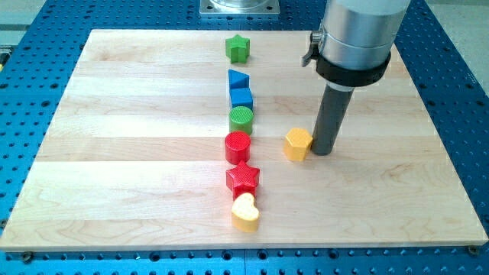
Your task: Place the heart below the red star
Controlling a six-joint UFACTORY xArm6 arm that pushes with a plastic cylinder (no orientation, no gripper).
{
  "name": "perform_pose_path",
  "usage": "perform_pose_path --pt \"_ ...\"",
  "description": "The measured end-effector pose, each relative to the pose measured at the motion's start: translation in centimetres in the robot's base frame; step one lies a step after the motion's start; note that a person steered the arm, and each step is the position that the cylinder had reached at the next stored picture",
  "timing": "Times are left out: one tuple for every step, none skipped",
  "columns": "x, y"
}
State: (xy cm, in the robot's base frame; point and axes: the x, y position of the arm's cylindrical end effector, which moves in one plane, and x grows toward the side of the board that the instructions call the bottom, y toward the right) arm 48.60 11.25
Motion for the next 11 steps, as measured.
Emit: perform_pose_path --pt "0.4 -0.2" --pt "6.1 1.9" --pt "12.8 1.2" --pt "13.2 -0.7" --pt "13.3 -8.0" --pt "13.2 -11.1" --pt "13.2 -12.9" --pt "13.3 -15.6" --pt "13.3 -21.6" --pt "13.3 -22.6" --pt "12.2 -16.8"
